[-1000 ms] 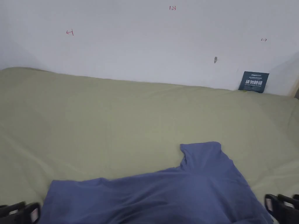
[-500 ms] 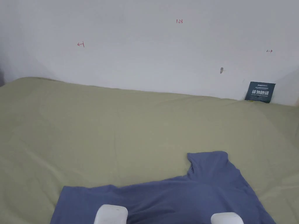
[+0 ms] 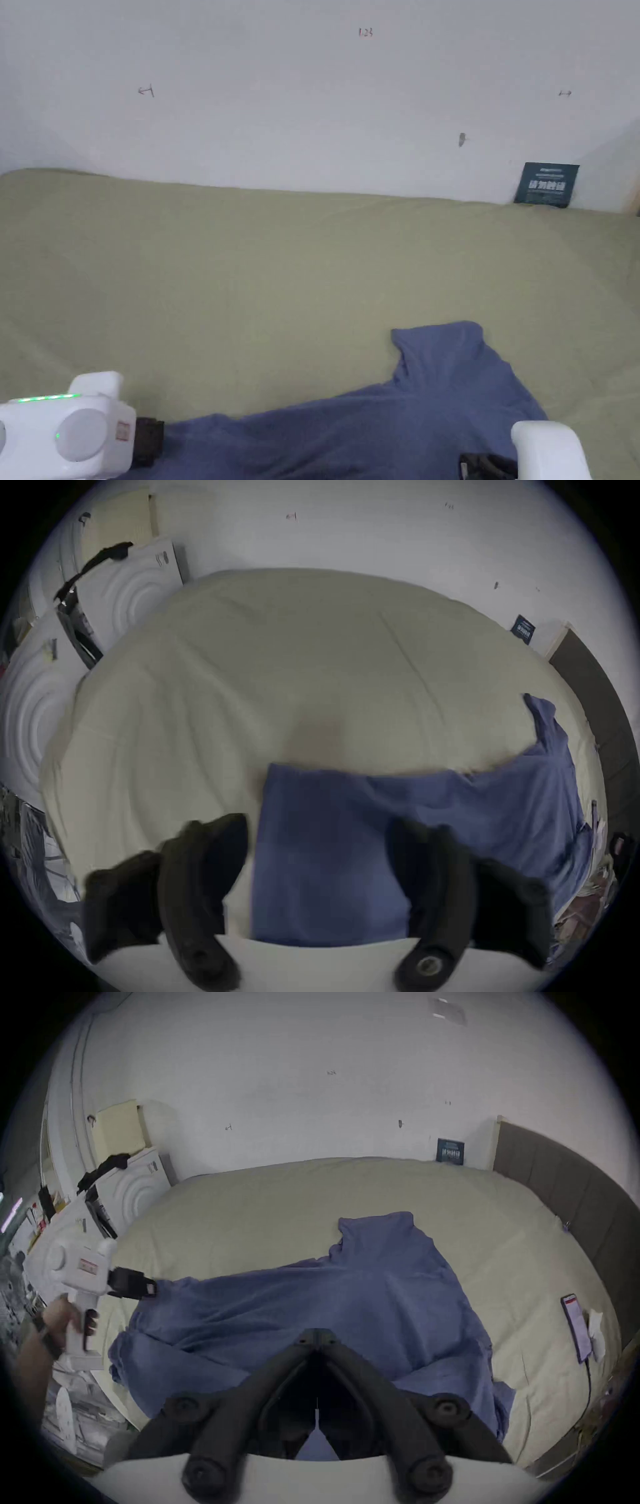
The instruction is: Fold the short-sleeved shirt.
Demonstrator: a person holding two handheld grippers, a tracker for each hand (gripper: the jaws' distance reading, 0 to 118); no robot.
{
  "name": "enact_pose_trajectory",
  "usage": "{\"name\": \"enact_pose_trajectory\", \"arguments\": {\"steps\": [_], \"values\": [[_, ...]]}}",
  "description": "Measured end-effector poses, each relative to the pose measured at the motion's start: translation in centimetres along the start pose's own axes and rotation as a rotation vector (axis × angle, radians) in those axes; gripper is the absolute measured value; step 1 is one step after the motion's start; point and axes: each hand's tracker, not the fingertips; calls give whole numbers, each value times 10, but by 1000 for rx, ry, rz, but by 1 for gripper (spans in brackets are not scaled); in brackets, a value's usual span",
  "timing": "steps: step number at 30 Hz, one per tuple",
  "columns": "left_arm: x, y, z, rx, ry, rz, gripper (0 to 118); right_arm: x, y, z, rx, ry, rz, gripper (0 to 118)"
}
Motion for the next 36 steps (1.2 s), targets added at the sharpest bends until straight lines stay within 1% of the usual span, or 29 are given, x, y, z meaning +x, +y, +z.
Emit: {"name": "enact_pose_trajectory", "arguments": {"steps": [1, 2, 3, 4, 5, 6, 7, 8, 9, 10, 11, 12, 14, 15, 16, 17, 18, 19, 21, 22, 23, 25, 27, 29, 30, 31, 32, 35, 36], "values": [[1, 3, -12, -23, -32, 16, 88, 11, 7, -7, -5, 11, -11, 38], [2, 5, -20, -41, -61, 42, 87, 22, 16, -15, -12, 32, -21, 56], [4, 3, -26, -78, -64, 69, 86, 34, 28, -26, -9, 7, -21, 67], [7, 1, -27, -72, -54, 60, 86, 47, 41, -37, -8, -23, -12, 67], [14, -4, -21, -13, -1, 26, 68, 59, 54, -52, -22, -24, -5, 89], [19, -7, -15, 51, 13, -11, 30, 75, 70, -70, -50, -12, 12, 89], [18, -10, -12, 60, -4, -40, 0, 90, 86, -88, -92, 5, 33, 90], [18, -9, -11, 50, -66, -43, 0, 104, 102, -108, -135, -5, 40, 90], [21, -10, -11, 37, -65, -32, 0, 118, 117, -131, -165, -58, 58, 90], [25, -9, -15, 17, -58, -44, 0, 132, 129, -153, -199, -103, 55, 90], [20, -8, -16, 21, -41, -56, 0, 141, 141, -175, -229, -186, 51, 90], [20, -8, -15, 33, -45, -54, 0, 151, 153, -196, -271, -210, 65, 90], [22, -6, -18, 19, -49, -46, 0, 161, 166, -233, -362, -174, 86, 90], [20, -7, -15, 25, -52, -40, 0, 163, 170, -250, -402, -141, 105, 90], [20, -7, -15, 30, -55, -39, 0, 162, 170, -262, -442, -94, 104, 90], [21, -7, -16, 29, -56, -38, 0, 161, 171, -273, -468, -93, 103, 90], [21, -8, -16, 30, -62, -31, 0, 159, 170, -280, -463, -99, 106, 89], [17, -9, -15, 29, -65, -29, 0, 157, 170, -287, -474, -95, 117, 85], [18, -9, -14, 30, -70, -25, 0, 152, 167, -290, -532, -94, 132, 55], [16, -9, -13, 30, -73, -26, 0, 148, 167, -289, -542, -132, 128, 10], [15, -9, -12, 31, -75, -29, 0, 145, 169, -281, -509, -154, 114, 0], [17, -8, -11, 28, -77, -36, 0, 141, 173, -268, -467, -95, 88, 0], [14, -6, -10, 30, -80, -44, 0, 133, 178, -256, -432, -101, 127, 0], [12, -4, -5, 33, -91, -45, 0, 122, 182, -229, -350, -89, 181, 0], [10, -3, 0, 40, -103, -34, 0, 118, 185, -212, -294, -79, 193, 0], [5, -1, 5, 47, -129, -29, 0, 115, 187, -194, -274, -45, 188, 0], [4, 2, 12, 63, -141, -29, 0, 111, 189, -178, -262, -33, 193, 0], [0, 6, 43, 137, -169, -61, 0, 103, 191, -124, -181, -15, 249, 0], [-1, 5, 57, 167, -192, -81, 0, 94, 187, -100, -158, -2, 268, 0]]}}
